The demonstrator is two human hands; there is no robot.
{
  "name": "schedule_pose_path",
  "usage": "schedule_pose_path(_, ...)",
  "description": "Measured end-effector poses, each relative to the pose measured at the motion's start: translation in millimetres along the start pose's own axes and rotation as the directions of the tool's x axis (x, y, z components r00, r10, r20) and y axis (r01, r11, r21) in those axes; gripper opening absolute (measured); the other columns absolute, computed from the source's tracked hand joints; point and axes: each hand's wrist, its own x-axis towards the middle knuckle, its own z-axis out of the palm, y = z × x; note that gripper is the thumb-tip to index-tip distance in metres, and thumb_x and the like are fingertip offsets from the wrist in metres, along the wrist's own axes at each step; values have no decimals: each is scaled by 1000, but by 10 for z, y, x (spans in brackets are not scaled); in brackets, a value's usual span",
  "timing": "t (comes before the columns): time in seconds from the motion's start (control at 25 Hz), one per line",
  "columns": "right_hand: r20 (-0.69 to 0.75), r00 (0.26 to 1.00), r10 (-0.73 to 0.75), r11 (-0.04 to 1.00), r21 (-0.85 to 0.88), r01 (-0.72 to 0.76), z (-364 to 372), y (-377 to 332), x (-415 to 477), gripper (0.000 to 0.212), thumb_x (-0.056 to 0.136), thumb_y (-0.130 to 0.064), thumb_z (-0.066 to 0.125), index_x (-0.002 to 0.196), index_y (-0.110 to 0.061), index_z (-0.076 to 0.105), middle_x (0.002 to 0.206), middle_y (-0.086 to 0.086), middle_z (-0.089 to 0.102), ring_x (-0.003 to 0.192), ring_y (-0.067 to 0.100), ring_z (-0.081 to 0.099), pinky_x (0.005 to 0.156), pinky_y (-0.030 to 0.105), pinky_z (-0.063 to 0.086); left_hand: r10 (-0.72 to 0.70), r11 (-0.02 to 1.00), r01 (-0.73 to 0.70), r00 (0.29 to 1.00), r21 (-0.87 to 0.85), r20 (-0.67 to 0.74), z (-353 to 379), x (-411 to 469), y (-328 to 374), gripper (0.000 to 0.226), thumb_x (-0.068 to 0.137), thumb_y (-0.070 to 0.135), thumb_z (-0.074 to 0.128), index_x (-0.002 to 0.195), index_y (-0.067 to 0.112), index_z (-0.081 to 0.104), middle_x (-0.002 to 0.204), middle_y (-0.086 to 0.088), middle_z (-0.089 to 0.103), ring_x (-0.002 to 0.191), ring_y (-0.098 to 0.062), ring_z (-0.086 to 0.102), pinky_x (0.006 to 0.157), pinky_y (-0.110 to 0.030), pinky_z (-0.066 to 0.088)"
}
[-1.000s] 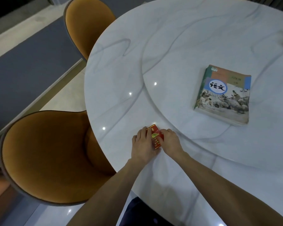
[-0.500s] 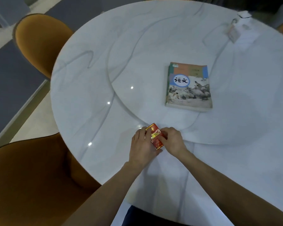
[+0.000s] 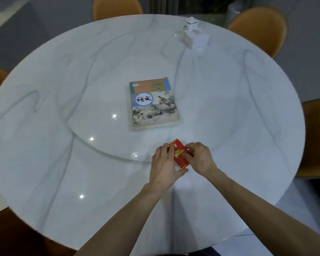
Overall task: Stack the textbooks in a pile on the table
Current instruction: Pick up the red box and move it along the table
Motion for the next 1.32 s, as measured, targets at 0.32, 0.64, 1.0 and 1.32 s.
schedule_pose_path(0.32, -80, 990, 119, 990, 84, -113, -791, 1023, 141, 31, 89, -18, 60, 119, -8, 63, 111, 15, 63, 101, 27, 63, 89, 35, 51, 105, 994, -106, 993, 28, 55, 563, 458, 1075, 96, 66, 54, 75, 142, 9, 37, 142, -9, 44, 129, -28, 42, 106, -38, 37)
schedule_pose_path(0.64, -114, 968, 225, 969, 129, -210, -1382, 1978, 331, 31, 90, -18, 58, 120, -8, 61, 113, 14, 62, 100, 26, 63, 84, 30, 49, 181, 982, -186, 972, 18, 151, 1188, 901, 1965, 95, 70, 52, 74, 144, 10, 33, 147, -7, 38, 134, -24, 36, 112, -33, 31)
schedule_pose_path(1.0, -123, 937, 326, 941, 138, -309, -1741, 2923, 561, 32, 90, -20, 59, 120, -8, 61, 115, 15, 62, 101, 27, 64, 87, 34, 53, 189, 980, -199, 954, 22, 234, 1924, 1252, 2682, 96, 68, 51, 76, 143, 10, 33, 147, -8, 38, 135, -25, 36, 111, -34, 33)
schedule_pose_path(1.32, -108, 924, 367, 925, 150, -350, -1898, 3360, 848, 34, 93, -20, 56, 124, -7, 58, 121, 14, 60, 107, 27, 62, 90, 31, 52, 167, 981, -186, 958, 60, 233, 2324, 1521, 2996, 97, 64, 55, 76, 141, 10, 37, 141, -7, 46, 130, -25, 42, 108, -34, 37)
